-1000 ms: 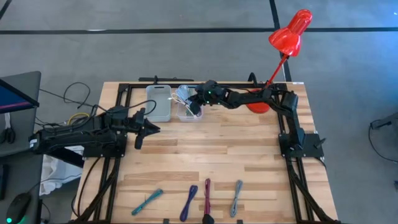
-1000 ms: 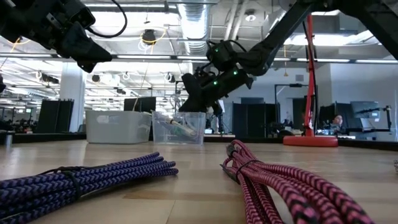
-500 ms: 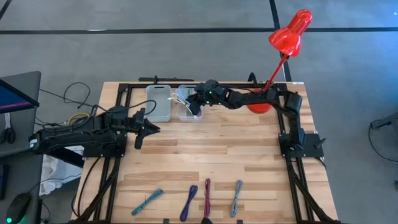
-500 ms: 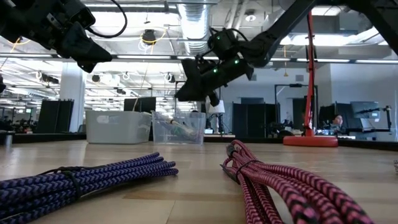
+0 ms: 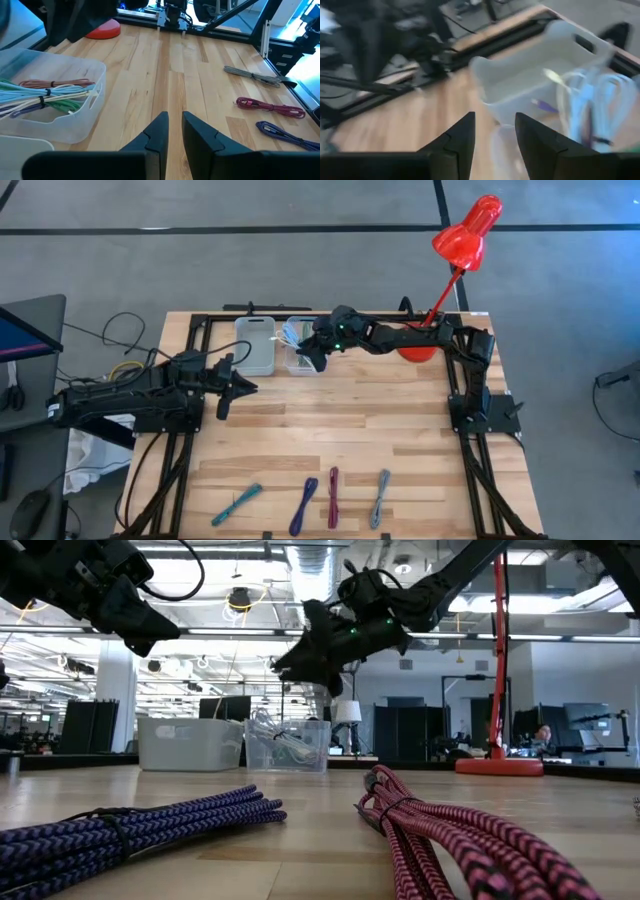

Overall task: Pick & Place USB Port
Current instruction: Put the black and blue charge cable into the gray bin

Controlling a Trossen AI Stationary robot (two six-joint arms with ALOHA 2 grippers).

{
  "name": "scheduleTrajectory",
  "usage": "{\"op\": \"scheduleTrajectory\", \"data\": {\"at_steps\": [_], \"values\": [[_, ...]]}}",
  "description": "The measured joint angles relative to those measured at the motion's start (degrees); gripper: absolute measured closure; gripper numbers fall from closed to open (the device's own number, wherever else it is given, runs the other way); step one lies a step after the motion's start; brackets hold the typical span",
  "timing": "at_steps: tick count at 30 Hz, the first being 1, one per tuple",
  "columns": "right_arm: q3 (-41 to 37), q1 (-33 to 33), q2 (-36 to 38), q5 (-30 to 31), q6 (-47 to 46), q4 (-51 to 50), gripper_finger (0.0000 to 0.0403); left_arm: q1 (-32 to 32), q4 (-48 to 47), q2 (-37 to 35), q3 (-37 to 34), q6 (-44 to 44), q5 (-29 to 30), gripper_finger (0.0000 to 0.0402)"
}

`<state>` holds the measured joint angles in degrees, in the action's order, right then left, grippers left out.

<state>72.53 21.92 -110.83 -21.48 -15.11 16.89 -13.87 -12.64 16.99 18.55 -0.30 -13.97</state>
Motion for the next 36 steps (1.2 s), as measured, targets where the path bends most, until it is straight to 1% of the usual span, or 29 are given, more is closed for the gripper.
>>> {"op": "scheduleTrajectory", "data": {"at_steps": [2,7,10,13,16,18,21,24,26,30,33,36], "values": [[0.00,-0.24,0.00,-1.53,-0.01,1.56,0.0277,0.00,0.00,0.00,0.00,0.00,0.01,0.0348],[0.01,-1.29,0.03,-2.98,-1.56,5.38,0.0292,-0.02,0.02,0.00,0.00,0.00,0.02,0.0348],[0.00,-2.18,0.30,-6.15,-1.07,6.87,0.0296,0.00,0.02,-0.01,0.00,0.00,0.00,0.0348],[-0.04,-3.41,2.48,-11.69,1.30,6.26,0.0296,0.00,0.02,-0.02,0.00,0.00,0.02,0.0348],[0.04,-4.90,5.95,-16.10,5.91,-0.45,0.0296,0.00,0.02,-0.02,0.00,0.00,0.00,0.0348],[0.02,-6.14,8.67,-16.12,10.08,-8.00,0.0296,-0.01,0.00,0.00,0.00,0.00,0.01,0.0348],[0.02,-8.27,13.67,-14.00,16.29,-21.06,0.0295,0.00,0.00,0.00,0.00,0.00,0.00,0.0348],[0.02,-11.08,17.77,-9.12,19.72,-32.48,0.0295,0.00,-0.02,0.00,0.00,0.00,0.02,0.0348],[0.00,-13.15,20.07,-5.73,20.21,-37.86,0.0295,-0.01,-0.04,-0.01,0.00,0.00,0.00,0.0348],[0.00,-17.29,23.54,-0.19,20.03,-45.50,0.0295,0.00,-0.15,0.00,0.00,-0.48,0.01,0.0348],[0.00,-20.27,24.71,5.23,18.98,-49.21,0.0296,0.00,-0.16,0.57,0.00,-3.26,-0.11,0.0348],[0.00,-22.88,24.87,10.21,18.20,-52.05,0.0296,0.04,-0.26,2.67,0.02,-3.50,-2.15,0.0348]]}}
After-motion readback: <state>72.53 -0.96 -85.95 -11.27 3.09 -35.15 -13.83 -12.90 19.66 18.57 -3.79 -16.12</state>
